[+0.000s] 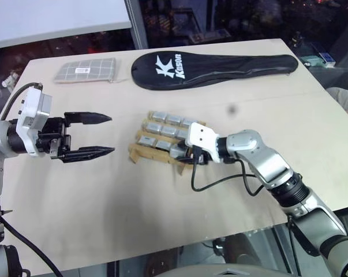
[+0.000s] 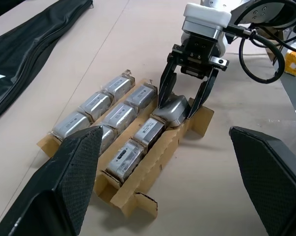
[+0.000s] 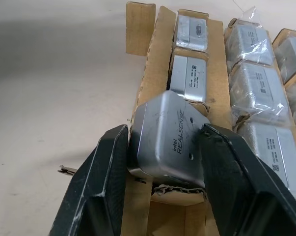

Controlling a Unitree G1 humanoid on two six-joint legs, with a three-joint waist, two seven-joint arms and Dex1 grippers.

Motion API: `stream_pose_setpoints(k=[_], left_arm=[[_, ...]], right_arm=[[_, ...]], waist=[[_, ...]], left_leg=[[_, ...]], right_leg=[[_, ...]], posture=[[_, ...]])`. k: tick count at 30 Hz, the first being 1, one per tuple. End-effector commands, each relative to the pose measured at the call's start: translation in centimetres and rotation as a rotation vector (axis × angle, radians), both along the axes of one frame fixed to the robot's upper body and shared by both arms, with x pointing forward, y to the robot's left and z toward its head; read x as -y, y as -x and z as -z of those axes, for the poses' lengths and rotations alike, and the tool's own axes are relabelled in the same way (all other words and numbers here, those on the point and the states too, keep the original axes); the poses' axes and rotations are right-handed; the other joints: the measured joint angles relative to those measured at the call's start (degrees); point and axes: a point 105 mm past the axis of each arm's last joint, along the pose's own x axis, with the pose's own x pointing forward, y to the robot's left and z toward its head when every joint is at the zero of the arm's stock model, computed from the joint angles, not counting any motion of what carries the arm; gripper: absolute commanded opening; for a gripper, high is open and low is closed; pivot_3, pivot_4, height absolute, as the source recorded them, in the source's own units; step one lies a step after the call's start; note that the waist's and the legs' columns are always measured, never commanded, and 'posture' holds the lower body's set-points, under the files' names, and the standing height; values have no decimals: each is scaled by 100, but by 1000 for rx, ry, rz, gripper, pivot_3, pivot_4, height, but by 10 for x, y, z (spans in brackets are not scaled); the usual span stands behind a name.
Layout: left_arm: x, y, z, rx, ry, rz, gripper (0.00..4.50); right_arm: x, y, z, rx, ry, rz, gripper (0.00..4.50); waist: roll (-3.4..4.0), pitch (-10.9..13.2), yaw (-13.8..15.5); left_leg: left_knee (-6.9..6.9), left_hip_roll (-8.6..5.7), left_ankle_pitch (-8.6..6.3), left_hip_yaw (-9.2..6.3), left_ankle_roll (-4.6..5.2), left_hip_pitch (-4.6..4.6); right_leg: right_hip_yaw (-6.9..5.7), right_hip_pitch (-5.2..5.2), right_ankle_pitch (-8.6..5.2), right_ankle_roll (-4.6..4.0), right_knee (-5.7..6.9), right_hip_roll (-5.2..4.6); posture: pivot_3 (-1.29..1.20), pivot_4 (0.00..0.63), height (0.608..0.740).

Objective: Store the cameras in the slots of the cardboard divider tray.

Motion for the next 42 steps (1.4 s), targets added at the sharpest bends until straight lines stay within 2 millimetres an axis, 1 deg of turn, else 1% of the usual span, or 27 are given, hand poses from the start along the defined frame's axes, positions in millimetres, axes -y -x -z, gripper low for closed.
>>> stream_pose_setpoints(k=[1, 5, 9, 10, 13, 14, 20, 25, 27, 29, 32, 34, 37, 42], left_arm=[[-2, 2, -10, 28, -26, 1, 4284], [-2, 2, -11, 28, -26, 2, 4284], [-2, 2, -12, 27, -27, 4, 4284], [-2, 2, -12, 27, -27, 5, 4284], [-1, 2, -12, 26, -27, 7, 4284], [-1, 2, -12, 25, -27, 9, 4284], [0, 1, -12, 25, -24, 11, 4284], [0, 0, -12, 27, -23, 11, 4284], [0, -1, -12, 28, -23, 10, 4284], [0, -1, -12, 28, -23, 10, 4284], [0, -1, -12, 27, -23, 9, 4284], [0, -1, -12, 27, -23, 9, 4284], [1, -2, -12, 28, -23, 10, 4284], [1, -2, -12, 29, -22, 8, 4284]], right_arm=[[4, -5, 6, 32, 35, 25, 2239], [5, -4, 8, 57, 57, 12, 2239], [4, -5, 5, 89, 57, 17, 2239], [3, -5, 3, 92, 50, 18, 2017], [3, -6, -5, 111, 33, 21, 1006], [3, -6, -8, 122, 32, 23, 818], [5, -4, -20, 176, 43, 20, 802], [8, -6, -23, 187, 41, 39, 802], [9, -5, -28, 175, 24, 44, 802], [9, -1, -36, 113, -34, 47, 802], [10, 6, -48, -34, -113, 63, 802], [14, 6, -54, -125, -140, 94, 802], [18, 5, -62, -189, -155, 119, 802], [15, 2, -71, -302, -217, 132, 802]], waist=[[0, 0, 0], [0, 0, 0], [-1, -1, 0], [-1, -1, 0], [-3, -3, -5], [-4, -3, -5], [-3, -3, 9], [-3, -2, 14], [-3, -2, 16], [-3, -2, 16], [-2, -2, 16], [-2, -2, 14], [-1, -1, 13], [-1, -1, 10]], left_leg=[[0, 0, 0, 0, 0, 1], [1, 0, 0, 0, 0, 3], [1, 0, 0, 0, 0, 4], [1, 0, 0, 0, 0, 4], [1, 2, 0, 0, 0, 10], [1, 3, 0, 0, 0, 11], [1, 4, 0, -1, 0, 9], [2, -1, 0, -1, 0, 4], [2, -1, 0, -2, 0, 3], [2, -1, 0, -3, 0, 3], [2, -1, 0, -4, 0, -1], [1, -1, 0, -7, 0, -2], [0, -1, 0, -12, 0, -5], [-1, -2, 0, -11, 0, -7]], right_leg=[[0, 0, 0, 0, 0, 0], [0, 2, 0, 1, 1, 1], [2, 2, 0, 0, 2, 1], [2, 2, 0, 0, 2, 1], [4, 4, 0, 1, 3, 3], [5, 5, 0, 1, 4, 5], [1, 4, 0, 0, 7, 8], [0, 4, 0, 1, 4, 1], [-1, 4, 0, 0, 4, 1], [-2, 4, 0, 0, 4, 1], [-2, 3, 0, 0, 2, 0], [-2, 2, 0, -1, 1, -1], [-2, -1, 0, -1, -2, -3], [-4, -1, 0, -1, -3, -5]], posture=[[0, 150, 740], [0, 150, 740], [0, 150, 740], [0, 150, 740], [0, 150, 740], [0, 150, 740], [0, 150, 740], [0, 150, 740], [0, 150, 740], [0, 150, 740], [0, 150, 740], [0, 150, 740], [0, 150, 740], [0, 150, 740]])
